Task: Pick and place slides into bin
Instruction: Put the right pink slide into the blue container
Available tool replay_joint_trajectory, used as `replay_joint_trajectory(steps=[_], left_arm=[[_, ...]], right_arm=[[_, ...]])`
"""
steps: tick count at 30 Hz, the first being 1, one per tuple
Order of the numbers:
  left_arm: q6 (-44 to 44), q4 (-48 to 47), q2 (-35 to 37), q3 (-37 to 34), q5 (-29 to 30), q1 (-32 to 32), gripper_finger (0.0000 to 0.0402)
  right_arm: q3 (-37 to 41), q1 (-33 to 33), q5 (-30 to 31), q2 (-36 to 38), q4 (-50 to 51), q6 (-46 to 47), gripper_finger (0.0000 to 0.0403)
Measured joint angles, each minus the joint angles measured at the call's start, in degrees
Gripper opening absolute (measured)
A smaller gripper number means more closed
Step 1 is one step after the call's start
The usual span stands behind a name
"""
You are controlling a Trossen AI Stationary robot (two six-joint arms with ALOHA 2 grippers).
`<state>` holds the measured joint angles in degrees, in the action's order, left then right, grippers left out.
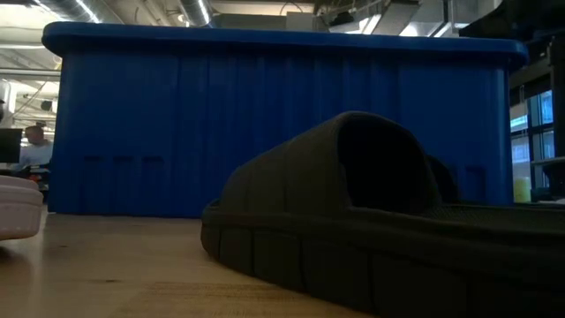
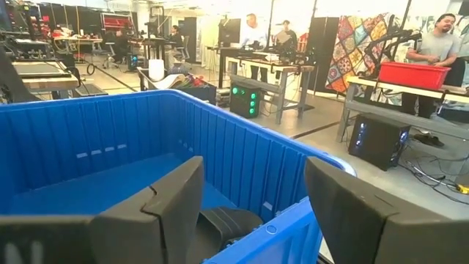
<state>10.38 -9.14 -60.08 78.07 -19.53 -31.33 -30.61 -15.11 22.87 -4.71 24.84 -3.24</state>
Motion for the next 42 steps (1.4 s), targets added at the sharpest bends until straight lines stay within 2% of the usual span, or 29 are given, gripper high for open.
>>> replay_joint_trajectory(steps=[2, 5, 7, 9, 15, 18, 20, 28, 37, 42], left_arm=[[4.08, -6.3, -3.12, 3.83, 7.41, 6.18, 0.0183], [8.49, -19.0, -7.98, 9.29, 23.94, 15.64, 0.0183], [9.13, -26.0, -10.71, 12.31, 34.37, 21.35, 0.0183], [6.85, -31.19, -12.93, 15.1, 41.31, 26.8, 0.0183], [-10.89, -40.46, -18.31, 21.39, 49.82, 39.89, 0.0183], [-19.72, -43.2, -20.07, 22.5, 51.45, 44.65, 0.0183], [-26.14, -45.5, -21.25, 22.5, 50.43, 47.08, 0.0183], [-56.51, -56.86, -28.24, 22.48, 38.79, 51.11, 0.0183], [-72.55, -63.9, -37.16, 22.44, 17.06, 52.57, 0.0183], [-81.07, -75.01, -40.55, 22.44, 10.39, 53.83, 0.0183]], right_arm=[[0.0, 0.0, 0.0, 0.0, 0.33, -0.15, 0.0239], [0.0, 0.0, 0.0, 0.0, 1.14, -0.46, 0.0239], [0.0, 0.0, 0.0, 0.0, 1.44, -1.35, 0.0239], [0.0, 0.0, 0.02, 0.0, 1.43, -1.75, 0.0239], [0.0, 0.0, 0.02, 0.0, 1.42, -2.77, 0.0239], [0.0, 0.0, 0.03, 0.0, 1.4, -5.27, 0.0239], [0.0, 0.0, 0.08, -0.02, 1.4, -6.48, 0.0239], [0.0, 0.0, 0.13, -0.02, 1.03, -11.28, 0.0239], [0.0, 0.0, 0.07, -0.04, 1.05, -12.49, 0.0239], [0.0, 0.0, 0.05, -0.04, 1.07, -12.49, 0.0239]])
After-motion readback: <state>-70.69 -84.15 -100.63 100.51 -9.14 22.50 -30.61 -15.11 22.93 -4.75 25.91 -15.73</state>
